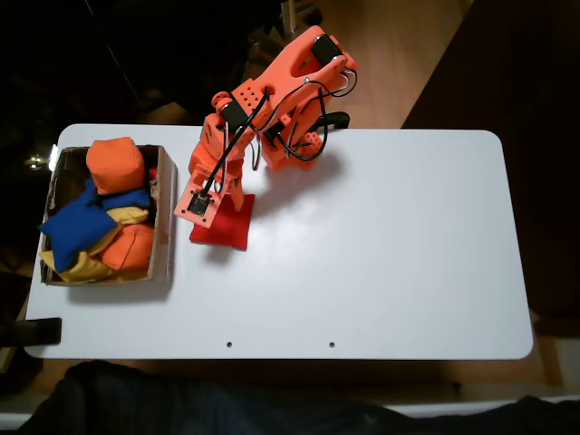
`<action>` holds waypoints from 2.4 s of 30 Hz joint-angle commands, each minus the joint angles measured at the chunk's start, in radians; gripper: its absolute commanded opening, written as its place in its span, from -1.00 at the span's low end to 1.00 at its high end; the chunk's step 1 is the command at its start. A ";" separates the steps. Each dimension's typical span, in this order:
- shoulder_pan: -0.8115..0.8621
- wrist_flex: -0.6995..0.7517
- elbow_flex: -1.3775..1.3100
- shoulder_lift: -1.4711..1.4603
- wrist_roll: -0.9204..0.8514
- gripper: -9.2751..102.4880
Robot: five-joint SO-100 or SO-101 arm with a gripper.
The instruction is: Grasp a bag and put it in the box.
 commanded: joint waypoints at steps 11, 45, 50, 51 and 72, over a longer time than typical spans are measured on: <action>-0.034 -0.026 0.011 0.012 0.028 0.14; 0.015 -0.417 0.186 0.049 0.074 0.70; 0.006 -0.408 0.186 0.046 0.080 0.70; 0.005 -0.408 0.186 0.044 0.084 0.70; -0.052 -0.276 0.184 0.025 0.195 0.70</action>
